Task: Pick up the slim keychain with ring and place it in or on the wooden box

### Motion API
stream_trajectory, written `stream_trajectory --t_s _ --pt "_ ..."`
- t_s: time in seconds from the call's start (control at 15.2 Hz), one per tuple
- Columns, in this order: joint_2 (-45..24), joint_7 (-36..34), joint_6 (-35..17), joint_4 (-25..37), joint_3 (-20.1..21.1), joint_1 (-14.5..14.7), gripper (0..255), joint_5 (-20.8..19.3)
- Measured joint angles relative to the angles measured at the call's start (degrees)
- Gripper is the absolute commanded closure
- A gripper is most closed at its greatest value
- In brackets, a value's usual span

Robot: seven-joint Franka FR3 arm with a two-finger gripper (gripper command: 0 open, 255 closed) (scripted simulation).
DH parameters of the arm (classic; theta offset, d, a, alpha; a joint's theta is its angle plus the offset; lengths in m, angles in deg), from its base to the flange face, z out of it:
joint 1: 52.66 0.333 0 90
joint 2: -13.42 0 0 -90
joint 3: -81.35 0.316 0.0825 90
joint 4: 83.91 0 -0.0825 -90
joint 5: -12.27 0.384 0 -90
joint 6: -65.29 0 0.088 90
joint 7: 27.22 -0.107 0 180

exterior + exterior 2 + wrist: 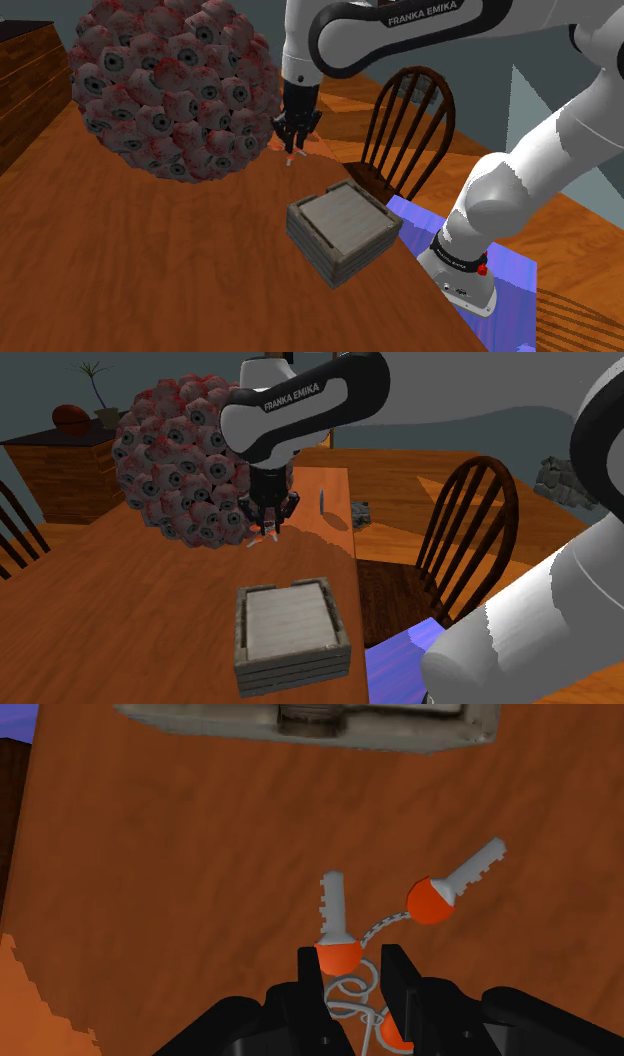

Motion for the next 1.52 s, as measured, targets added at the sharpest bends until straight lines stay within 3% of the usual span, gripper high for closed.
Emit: stream_trajectory --t_s 0.46,0.92,1.52 --pt "14.7 -2.1 3.3 -10.9 1.0 3.9 255 4.2" --pt "29.6 -6.1 10.2 -18.6 2.7 9.3 255 8.4" --pt "31.9 -6.9 5.5 -25.7 4.7 11.1 255 10.7"
